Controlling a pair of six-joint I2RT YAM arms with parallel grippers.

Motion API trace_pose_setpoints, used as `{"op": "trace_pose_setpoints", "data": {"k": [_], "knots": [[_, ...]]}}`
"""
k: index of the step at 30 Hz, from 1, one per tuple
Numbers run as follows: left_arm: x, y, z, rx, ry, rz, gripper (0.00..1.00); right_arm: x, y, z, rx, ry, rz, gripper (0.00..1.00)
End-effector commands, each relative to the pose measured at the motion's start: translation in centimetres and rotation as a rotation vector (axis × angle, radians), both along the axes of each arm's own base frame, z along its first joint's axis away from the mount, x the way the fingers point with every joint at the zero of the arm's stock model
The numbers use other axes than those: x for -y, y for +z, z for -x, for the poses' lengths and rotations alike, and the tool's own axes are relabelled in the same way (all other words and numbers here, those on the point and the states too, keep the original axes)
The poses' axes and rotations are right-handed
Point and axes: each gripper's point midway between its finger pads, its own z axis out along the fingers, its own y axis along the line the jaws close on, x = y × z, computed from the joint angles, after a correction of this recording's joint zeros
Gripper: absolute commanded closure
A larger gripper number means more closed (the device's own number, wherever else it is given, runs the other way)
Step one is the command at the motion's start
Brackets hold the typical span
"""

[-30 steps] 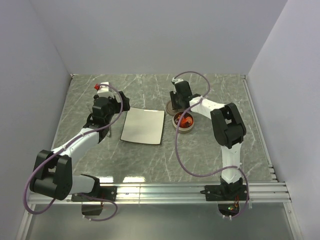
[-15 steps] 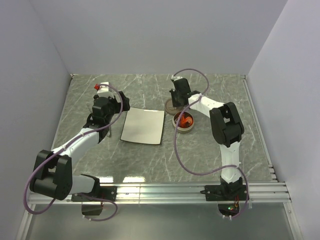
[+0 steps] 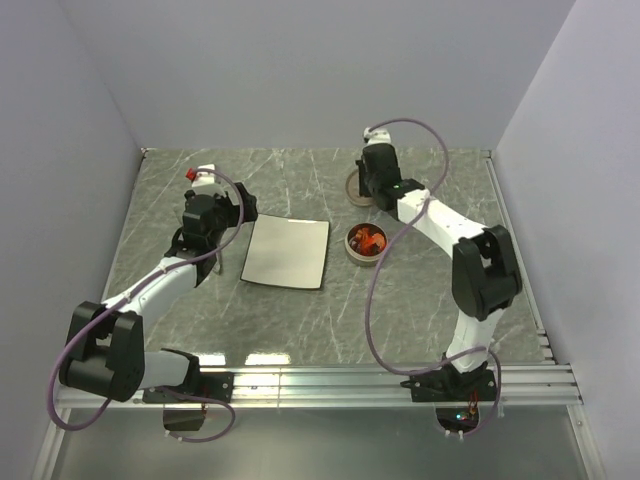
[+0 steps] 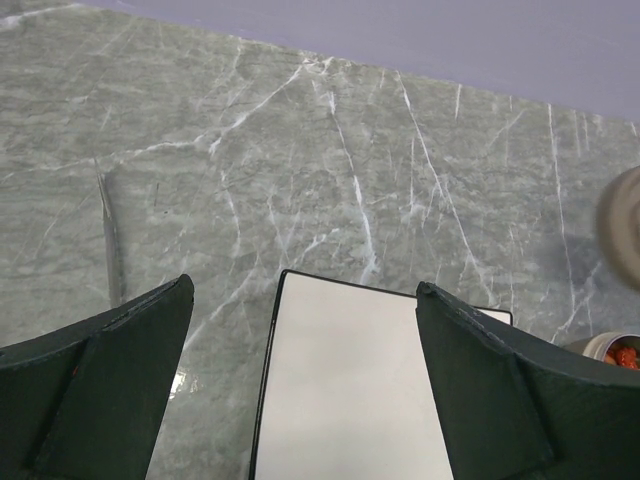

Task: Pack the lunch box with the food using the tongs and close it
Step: Pick up the lid of the lunch box with the right arm, then put the lid back on the lunch box

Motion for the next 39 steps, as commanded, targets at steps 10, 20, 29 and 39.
{"op": "trace_pose_setpoints", "data": {"k": [10,20,29,39], "knots": [[0.5,1.9,0.4,0.062,-0.037,0.055,0.01,0.1,3.0,6.5,0.035,0.021,-0.105,1.0],[1.0,1.7,0.4,0.058,-0.061,0.075,0.0,0.1,0.6,11.5,-0.02,0.051,-0.207,1.0],[1.1,1.7,0.8,0.059,-0.069,0.083,0.01,0.0,-1.4,11.5,-0.072,0.044,-0.192,1.0],[1.1,1.6,0.8,0.055,-0.07,0.086,0.01,0.2,-4.4,11.1,-0.148,0.011,-0.146,1.0]]}}
